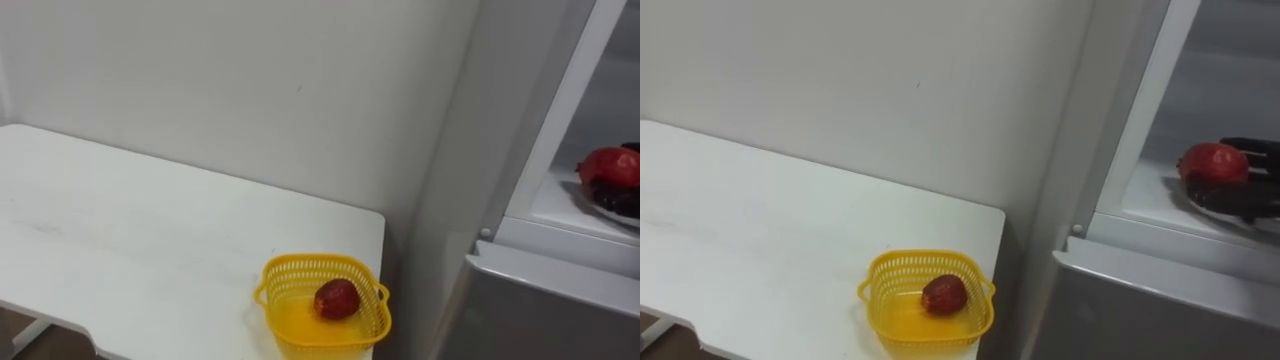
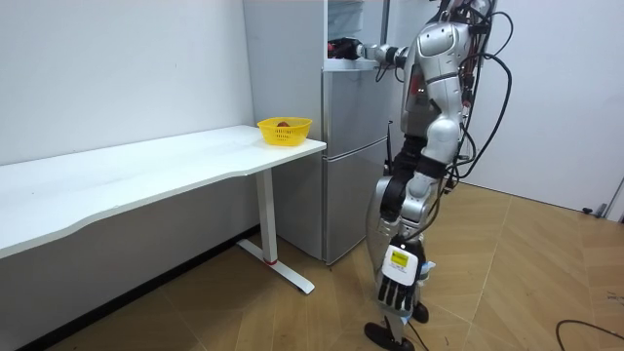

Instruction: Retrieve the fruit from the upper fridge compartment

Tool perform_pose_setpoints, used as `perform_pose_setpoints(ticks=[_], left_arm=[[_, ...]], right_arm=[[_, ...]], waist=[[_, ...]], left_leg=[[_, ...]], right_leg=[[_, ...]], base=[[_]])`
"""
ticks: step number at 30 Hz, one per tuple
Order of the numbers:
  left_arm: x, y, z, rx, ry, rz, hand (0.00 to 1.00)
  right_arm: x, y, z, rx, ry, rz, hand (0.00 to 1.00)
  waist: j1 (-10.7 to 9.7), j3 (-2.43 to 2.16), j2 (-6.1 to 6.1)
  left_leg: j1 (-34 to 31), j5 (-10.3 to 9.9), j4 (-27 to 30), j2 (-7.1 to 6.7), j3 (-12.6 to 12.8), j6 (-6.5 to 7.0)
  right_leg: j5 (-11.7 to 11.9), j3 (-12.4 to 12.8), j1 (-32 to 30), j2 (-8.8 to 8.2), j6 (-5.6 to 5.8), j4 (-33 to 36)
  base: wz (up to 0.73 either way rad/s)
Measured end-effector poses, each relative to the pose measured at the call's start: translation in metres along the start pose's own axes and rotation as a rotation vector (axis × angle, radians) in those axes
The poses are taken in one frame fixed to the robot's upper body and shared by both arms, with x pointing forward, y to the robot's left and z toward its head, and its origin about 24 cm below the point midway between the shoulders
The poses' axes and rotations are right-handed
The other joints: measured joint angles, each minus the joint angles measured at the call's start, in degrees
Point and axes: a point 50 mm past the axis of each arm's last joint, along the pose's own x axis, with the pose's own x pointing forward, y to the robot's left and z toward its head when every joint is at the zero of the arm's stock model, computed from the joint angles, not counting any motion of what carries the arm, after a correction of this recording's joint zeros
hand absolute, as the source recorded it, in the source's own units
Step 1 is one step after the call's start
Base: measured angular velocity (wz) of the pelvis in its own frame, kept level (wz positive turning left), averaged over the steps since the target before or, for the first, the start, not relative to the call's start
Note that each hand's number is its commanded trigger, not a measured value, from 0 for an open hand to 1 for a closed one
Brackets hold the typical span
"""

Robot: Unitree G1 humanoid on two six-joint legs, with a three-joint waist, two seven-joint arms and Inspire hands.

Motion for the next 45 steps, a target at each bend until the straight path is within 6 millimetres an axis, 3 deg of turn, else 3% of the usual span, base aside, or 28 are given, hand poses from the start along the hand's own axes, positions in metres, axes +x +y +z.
perform_pose_setpoints(ticks=[4, 7, 11, 22, 28, 31, 36, 40, 43, 45], left_arm=[[0.001, 0.001, 0.011, 0.0, -0.042, 0.002, 0.0], [0.001, -0.001, 0.014, 0.003, -0.056, 0.01, 0.0], [0.001, -0.002, 0.015, 0.001, -0.059, 0.035, 0.0], [0.0, -0.018, 0.025, -0.007, -0.128, 0.022, 0.0], [0.001, -0.028, 0.022, -0.012, -0.123, -0.008, 0.0], [0.002, -0.035, 0.017, -0.012, -0.1, -0.035, 0.0], [0.003, -0.042, 0.024, 0.013, -0.094, -0.06, 0.0], [0.004, -0.043, 0.034, 0.015, -0.125, -0.084, 0.0], [0.004, -0.041, 0.038, 0.018, -0.137, -0.105, 0.0], [0.004, -0.04, 0.041, 0.022, -0.147, -0.107, 0.0]], right_arm=[[-0.003, 0.011, 0.017, -0.002, -0.084, 0.031, 1.0], [-0.01, 0.02, 0.032, -0.02, -0.167, 0.046, 1.0], [-0.023, 0.038, 0.038, -0.031, -0.246, 0.055, 1.0], [-0.086, 0.059, 0.035, 0.007, -0.418, 0.048, 1.0], [-0.111, 0.053, 0.06, 0.005, -0.606, -0.036, 1.0], [-0.128, 0.058, 0.078, -0.032, -0.75, -0.06, 1.0], [-0.154, 0.08, 0.095, -0.105, -0.922, -0.011, 1.0], [-0.173, 0.106, 0.1, -0.177, -1.016, 0.112, 1.0], [-0.178, 0.117, 0.101, -0.244, -1.055, 0.171, 1.0], [-0.181, 0.125, 0.102, -0.249, -1.064, 0.215, 1.0]], waist=[[-0.47, 0.02, 0.75], [-1.63, -0.44, 1.76], [-1.9, -0.37, 2.32], [-3.08, 0.47, 3.88], [-4.67, -0.21, 5.0], [-4.85, -0.03, 5.42], [-4.28, 0.09, 5.15], [-2.1, 0.04, 4.57], [-0.53, -0.31, 3.62], [0.33, -0.15, 3.06]], left_leg=[[-0.47, 0.01, -0.04, -0.02, 0.4, 0.02], [-0.79, 0.04, 0.14, -0.1, 0.42, 0.04], [-0.23, 0.05, 0.59, 0.05, 1.01, 0.04], [1.16, 0.03, -0.31, 0.08, 3.1, 0.06], [1.28, -0.01, -1.12, 0.04, 3.49, 0.14], [1.75, -0.02, -1.26, 0.31, 4.68, 0.13], [1.8, -0.03, -1.61, 0.31, 5.0, 0.14], [2.05, -0.03, -1.91, 0.44, 5.66, 0.14], [2.03, -0.03, -2.17, 0.48, 5.51, 0.13], [2.01, -0.03, -2.07, 0.5, 5.49, 0.13]], right_leg=[[0.02, 0.65, -0.64, -0.02, -0.04, 0.03], [0.02, 0.82, -1.04, -0.07, -0.03, 0.0], [0.02, 1.25, -0.56, 0.04, -0.03, -0.05], [0.02, 3.94, 0.27, 0.07, -0.03, -0.97], [0.02, 4.34, -0.22, 0.12, -0.03, -0.65], [0.03, 5.37, -0.32, 0.33, -0.05, -0.31], [0.1, 6.15, -0.86, 0.41, -0.17, 0.04], [0.16, 6.84, -1.05, 0.58, -0.27, 0.09], [0.16, 6.61, -1.07, 0.6, -0.27, 0.1], [0.16, 6.18, -1.07, 0.56, -0.27, 0.07]], base=[[-0.05], [0.0], [0.0], [-0.08], [-0.05], [-0.17], [-0.07], [-0.09], [0.03], [0.04]])
